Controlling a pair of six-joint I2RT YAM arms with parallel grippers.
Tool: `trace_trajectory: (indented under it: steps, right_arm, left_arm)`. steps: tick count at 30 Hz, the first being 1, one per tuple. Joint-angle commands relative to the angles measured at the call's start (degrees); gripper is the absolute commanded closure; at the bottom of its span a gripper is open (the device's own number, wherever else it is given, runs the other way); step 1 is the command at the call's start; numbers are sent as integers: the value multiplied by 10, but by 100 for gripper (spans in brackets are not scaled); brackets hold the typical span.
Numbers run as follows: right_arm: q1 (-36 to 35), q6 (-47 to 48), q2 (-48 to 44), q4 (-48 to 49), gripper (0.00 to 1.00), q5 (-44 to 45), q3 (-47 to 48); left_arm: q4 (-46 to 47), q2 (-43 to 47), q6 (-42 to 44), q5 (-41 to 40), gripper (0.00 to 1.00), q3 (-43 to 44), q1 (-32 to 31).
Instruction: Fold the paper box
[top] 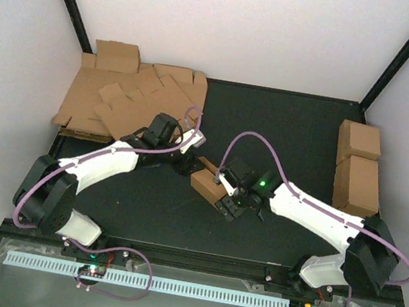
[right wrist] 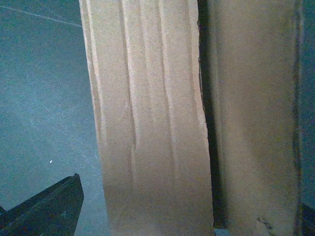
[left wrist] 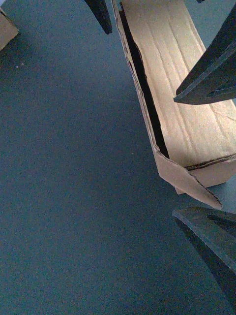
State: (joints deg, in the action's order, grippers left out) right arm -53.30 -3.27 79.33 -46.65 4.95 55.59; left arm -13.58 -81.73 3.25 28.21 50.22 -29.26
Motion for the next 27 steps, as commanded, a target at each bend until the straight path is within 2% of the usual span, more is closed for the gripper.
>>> trace_trajectory:
  steps: [1,3,9,15,21,27]
  right_arm:
    - [-5,6,7,-3,11,0,19]
    - [-5,6,7,-3,11,0,19]
    - [-5,5,12,-3,15,2,21]
    - [-4,2,16,1,21,4,24]
    - [-4,1,15,2,27,5,22]
    - [-4,-1,14,2,32,6,22]
  left_arm:
    - [-3,-19,14,-12,40,25,2]
    - [-7,-21,18,-13,41,29,2]
    - [-18,-21,4,-11,64,36,1]
    - [-28,-13,-16,-14,79,32,-3]
    - [-47,-11,-32,-34,83,34,-10]
    - [-76,-6,-53,-62,91,45,-22]
